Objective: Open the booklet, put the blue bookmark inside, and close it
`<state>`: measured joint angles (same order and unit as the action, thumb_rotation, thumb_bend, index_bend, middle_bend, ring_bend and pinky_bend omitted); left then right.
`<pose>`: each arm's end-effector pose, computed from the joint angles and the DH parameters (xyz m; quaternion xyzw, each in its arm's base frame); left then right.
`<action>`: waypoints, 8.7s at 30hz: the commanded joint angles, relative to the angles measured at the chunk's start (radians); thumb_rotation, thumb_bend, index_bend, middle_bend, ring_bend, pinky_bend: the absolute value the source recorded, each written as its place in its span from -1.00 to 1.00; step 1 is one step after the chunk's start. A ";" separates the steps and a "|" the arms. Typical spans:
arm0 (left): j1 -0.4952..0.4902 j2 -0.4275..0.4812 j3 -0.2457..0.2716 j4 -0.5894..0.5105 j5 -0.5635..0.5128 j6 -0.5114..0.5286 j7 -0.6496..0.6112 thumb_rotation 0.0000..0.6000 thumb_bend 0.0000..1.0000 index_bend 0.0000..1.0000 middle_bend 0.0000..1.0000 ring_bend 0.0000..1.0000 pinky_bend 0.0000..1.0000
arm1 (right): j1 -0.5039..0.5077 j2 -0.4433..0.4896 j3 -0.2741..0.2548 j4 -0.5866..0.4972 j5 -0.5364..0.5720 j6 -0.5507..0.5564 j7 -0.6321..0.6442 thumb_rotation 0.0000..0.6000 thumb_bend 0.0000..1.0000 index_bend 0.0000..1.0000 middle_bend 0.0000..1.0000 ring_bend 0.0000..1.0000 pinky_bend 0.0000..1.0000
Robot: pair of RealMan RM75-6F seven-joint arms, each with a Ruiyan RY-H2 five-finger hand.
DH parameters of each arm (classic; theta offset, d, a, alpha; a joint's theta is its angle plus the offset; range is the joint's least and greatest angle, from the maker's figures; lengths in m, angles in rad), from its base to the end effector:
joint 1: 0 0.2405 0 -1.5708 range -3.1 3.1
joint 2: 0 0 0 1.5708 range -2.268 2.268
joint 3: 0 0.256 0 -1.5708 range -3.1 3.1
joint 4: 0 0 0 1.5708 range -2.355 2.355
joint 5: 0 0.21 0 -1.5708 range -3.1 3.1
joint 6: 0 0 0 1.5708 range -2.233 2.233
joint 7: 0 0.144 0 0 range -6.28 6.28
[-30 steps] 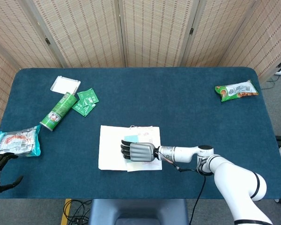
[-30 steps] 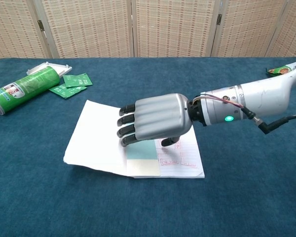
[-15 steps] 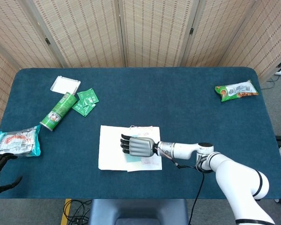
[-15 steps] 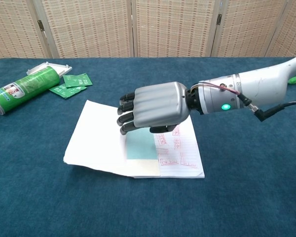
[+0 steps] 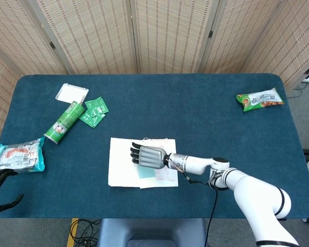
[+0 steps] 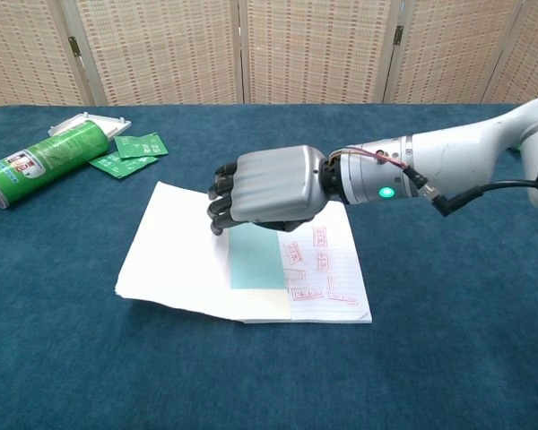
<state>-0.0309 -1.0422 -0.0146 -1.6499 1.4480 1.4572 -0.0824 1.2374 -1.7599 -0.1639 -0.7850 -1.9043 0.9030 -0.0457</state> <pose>-0.3295 0.1555 0.1752 -0.5665 -0.4443 -0.3590 0.5939 -0.0634 -0.3868 -0.0899 0.9253 0.1662 0.2630 0.2171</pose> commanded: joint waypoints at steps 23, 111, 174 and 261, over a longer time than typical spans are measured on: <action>0.002 -0.006 0.000 0.016 -0.005 -0.007 -0.011 1.00 -0.52 -0.36 -0.47 -0.57 -0.50 | -0.010 -0.029 0.005 0.055 0.036 -0.040 -0.013 1.00 0.75 -0.56 -0.65 -0.77 -0.70; 0.001 -0.014 -0.006 0.040 0.001 -0.008 -0.033 1.00 -0.52 -0.36 -0.47 -0.57 -0.50 | -0.077 0.021 0.055 -0.010 0.101 0.060 -0.077 1.00 0.59 -0.56 -0.65 -0.79 -0.73; -0.509 -0.542 -0.042 0.587 0.188 -0.310 0.138 1.00 -0.59 -0.78 -0.59 -0.57 -0.52 | -0.664 0.532 0.144 -0.732 0.333 0.354 -0.464 1.00 -0.91 -1.00 -0.96 -1.00 -0.90; -0.845 -0.919 -0.153 0.520 -0.101 -0.514 0.373 1.00 -0.61 -1.00 -1.00 -1.00 -0.62 | -0.759 0.570 0.240 -0.705 0.232 0.431 -0.308 1.00 -0.91 -1.00 -1.00 -1.00 -1.00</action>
<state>-0.8747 -1.9547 -0.1723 -1.1368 1.3501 0.9485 0.2831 0.4788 -1.1903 0.0763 -1.4899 -1.6729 1.3338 -0.3536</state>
